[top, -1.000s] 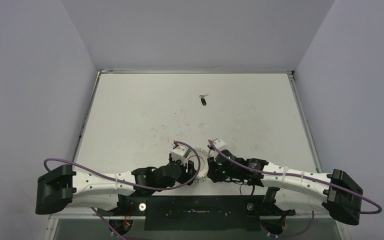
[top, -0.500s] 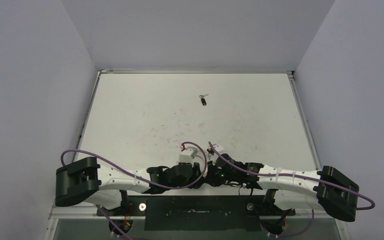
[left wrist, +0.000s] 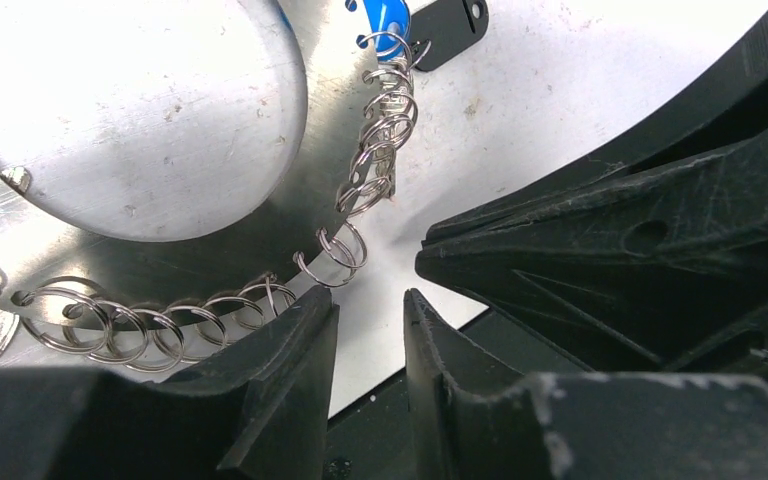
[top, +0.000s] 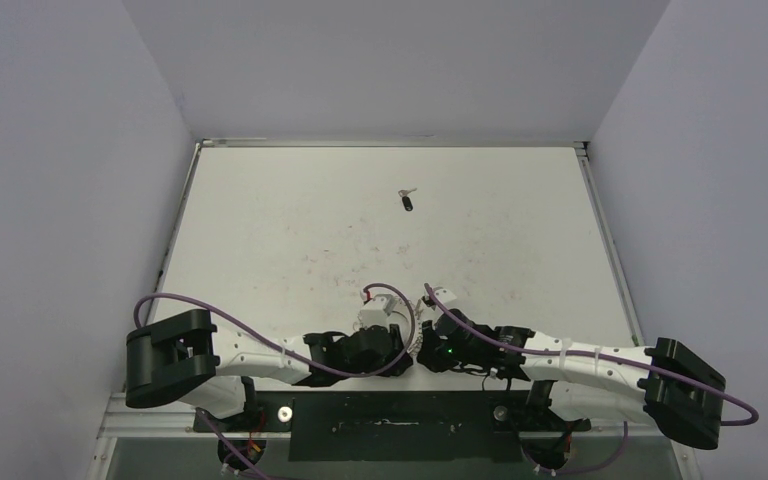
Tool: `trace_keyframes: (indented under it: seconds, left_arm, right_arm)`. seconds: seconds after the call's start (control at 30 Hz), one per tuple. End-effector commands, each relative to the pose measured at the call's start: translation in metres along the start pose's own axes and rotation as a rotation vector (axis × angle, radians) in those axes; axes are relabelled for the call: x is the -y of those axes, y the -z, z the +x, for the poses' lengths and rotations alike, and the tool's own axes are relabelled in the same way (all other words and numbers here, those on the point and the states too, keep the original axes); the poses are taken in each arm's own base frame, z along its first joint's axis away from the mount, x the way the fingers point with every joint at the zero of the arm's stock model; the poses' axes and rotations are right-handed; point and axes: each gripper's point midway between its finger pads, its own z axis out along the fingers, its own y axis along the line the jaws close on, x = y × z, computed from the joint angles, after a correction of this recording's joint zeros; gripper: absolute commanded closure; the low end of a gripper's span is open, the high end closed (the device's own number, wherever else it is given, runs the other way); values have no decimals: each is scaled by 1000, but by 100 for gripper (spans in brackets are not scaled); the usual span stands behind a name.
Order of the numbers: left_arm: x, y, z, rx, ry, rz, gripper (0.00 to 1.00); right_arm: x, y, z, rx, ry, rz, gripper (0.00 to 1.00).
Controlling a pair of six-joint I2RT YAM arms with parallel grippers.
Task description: Put the keys on the keyring
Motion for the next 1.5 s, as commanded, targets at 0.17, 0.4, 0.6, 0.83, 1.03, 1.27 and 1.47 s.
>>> trace_keyframes:
  seconds: [0.17, 0.4, 0.6, 0.83, 1.03, 1.27, 1.47]
  left_arm:
    - [-2, -5, -7, 27, 45, -50, 71]
    - [-22, -1, -7, 61, 114, -104, 65]
    - [-37, 3, -9, 87, 143, -123, 66]
    - [-64, 10, -13, 120, 193, -164, 60]
    - [-97, 25, -26, 169, 194, -266, 47]
    - [-125, 52, -39, 229, 196, -321, 45]
    - [-119, 60, -40, 245, 230, -208, 60]
  right_arm:
    - [1, 3, -8, 34, 17, 17, 97]
    - [-2, 4, -10, 43, 30, -5, 96]
    - [-11, 2, -11, 53, 58, -57, 96]
    - [-14, -1, -12, 54, 87, -71, 96]
    - [-14, -3, -13, 45, 99, -64, 96]
    - [-16, -5, -14, 38, 107, -60, 96]
    - [-17, -7, -14, 33, 111, -56, 95]
